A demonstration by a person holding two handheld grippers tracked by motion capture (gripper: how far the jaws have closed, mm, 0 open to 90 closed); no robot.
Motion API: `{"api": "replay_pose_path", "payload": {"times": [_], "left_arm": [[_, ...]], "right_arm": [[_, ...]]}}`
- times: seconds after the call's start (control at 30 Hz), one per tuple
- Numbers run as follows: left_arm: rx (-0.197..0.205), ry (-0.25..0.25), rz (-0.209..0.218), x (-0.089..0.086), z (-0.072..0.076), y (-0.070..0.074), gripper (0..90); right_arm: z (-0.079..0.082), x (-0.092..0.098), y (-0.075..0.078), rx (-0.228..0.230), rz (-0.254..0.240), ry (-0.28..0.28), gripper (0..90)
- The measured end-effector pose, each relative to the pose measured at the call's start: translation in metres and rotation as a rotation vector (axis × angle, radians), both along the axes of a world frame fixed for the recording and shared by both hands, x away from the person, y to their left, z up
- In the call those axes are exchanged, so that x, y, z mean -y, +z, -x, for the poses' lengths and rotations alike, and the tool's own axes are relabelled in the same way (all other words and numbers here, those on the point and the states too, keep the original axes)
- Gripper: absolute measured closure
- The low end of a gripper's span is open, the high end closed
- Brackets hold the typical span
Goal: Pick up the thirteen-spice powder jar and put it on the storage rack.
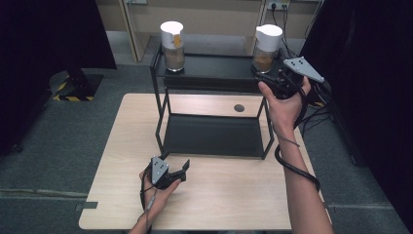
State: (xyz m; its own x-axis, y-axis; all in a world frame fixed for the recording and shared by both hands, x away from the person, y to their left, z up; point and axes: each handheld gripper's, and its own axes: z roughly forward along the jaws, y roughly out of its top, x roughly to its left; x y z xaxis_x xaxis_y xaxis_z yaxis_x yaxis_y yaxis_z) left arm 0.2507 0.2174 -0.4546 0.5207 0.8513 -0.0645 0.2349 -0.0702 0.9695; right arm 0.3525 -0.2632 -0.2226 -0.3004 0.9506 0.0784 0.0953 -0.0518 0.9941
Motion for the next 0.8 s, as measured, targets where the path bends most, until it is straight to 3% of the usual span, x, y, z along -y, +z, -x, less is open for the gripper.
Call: {"api": "replay_pose_path", "payload": {"times": [0.8], "left_arm": [[0.001, 0.000, -0.003, 0.001, 0.000, 0.000, 13.5]], "right_arm": [[0.030, 0.001, -0.031, 0.010, 0.013, 0.026, 7.4]]}}
